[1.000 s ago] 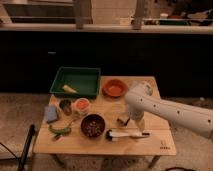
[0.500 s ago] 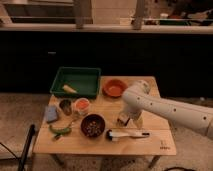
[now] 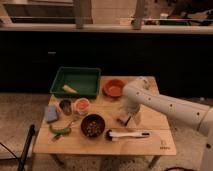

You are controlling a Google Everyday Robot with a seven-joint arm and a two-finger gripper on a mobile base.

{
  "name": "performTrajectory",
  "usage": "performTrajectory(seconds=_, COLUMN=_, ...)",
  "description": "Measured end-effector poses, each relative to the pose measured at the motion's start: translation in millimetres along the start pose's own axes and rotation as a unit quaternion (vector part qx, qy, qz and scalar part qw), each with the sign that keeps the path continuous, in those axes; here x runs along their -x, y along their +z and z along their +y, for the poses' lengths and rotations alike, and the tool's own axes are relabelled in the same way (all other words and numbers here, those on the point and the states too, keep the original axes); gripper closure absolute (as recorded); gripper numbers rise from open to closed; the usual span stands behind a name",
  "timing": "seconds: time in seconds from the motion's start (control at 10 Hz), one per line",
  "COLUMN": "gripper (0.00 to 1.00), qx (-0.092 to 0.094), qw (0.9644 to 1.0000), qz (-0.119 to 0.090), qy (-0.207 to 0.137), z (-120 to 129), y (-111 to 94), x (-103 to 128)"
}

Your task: Wipe red bowl with eraser

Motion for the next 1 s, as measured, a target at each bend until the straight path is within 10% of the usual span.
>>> performTrajectory(seconds=1.0, gripper=0.2, qx=0.0, qw=0.9992, qz=-0.027, qy=0.029, z=-2, y=26, x=-11)
